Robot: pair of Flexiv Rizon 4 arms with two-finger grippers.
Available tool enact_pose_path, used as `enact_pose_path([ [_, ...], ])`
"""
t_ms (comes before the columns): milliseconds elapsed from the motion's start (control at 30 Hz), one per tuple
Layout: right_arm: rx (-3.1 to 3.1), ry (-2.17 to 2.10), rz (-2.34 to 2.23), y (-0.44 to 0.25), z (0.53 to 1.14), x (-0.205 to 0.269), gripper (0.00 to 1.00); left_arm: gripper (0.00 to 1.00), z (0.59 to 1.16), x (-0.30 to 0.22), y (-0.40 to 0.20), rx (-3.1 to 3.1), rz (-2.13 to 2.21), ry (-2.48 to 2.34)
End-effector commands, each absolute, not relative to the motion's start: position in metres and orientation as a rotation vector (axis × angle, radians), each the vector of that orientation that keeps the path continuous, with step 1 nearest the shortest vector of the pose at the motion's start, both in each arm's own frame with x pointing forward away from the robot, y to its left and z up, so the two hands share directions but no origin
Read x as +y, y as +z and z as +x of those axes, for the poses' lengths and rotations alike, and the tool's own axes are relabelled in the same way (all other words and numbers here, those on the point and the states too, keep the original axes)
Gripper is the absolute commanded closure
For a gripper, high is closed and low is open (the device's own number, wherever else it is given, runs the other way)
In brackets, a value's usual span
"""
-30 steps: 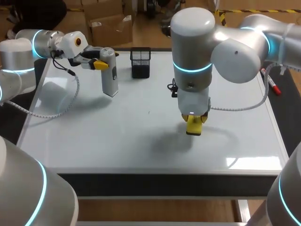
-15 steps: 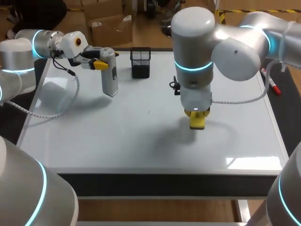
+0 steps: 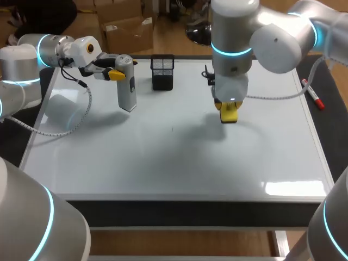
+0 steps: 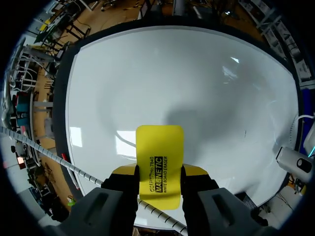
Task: Pick up the inspection probe, press it on each red-marked spot on the whiteboard one by one, put down the probe, pick up the eraser, and wipe off all the red marks.
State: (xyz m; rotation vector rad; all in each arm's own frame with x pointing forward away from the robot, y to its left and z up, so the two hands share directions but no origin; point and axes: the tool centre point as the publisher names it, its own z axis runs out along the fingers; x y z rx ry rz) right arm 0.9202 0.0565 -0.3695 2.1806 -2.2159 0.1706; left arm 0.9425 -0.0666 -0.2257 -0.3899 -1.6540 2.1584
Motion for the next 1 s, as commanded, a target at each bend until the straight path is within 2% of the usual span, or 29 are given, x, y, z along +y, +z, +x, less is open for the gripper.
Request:
enact_pose_path([
  [33, -2.186, 0.156, 2.182, -0.375, 0.951, 0.066, 1.0, 1.0, 0.941, -0.067, -0.223, -1.66, -0.387, 2.157],
  [300, -2.154, 0.139, 2.215, -0.386, 0.991, 0.086, 1.0, 1.0, 0.941, -0.067, -0.223, -1.66, -0.387, 2.157],
  [1000, -2.145, 0.046, 2.26, -0.395, 1.054, 0.103, 1.0, 1.0, 0.941, -0.067, -0.223, -1.66, -0.387, 2.157],
])
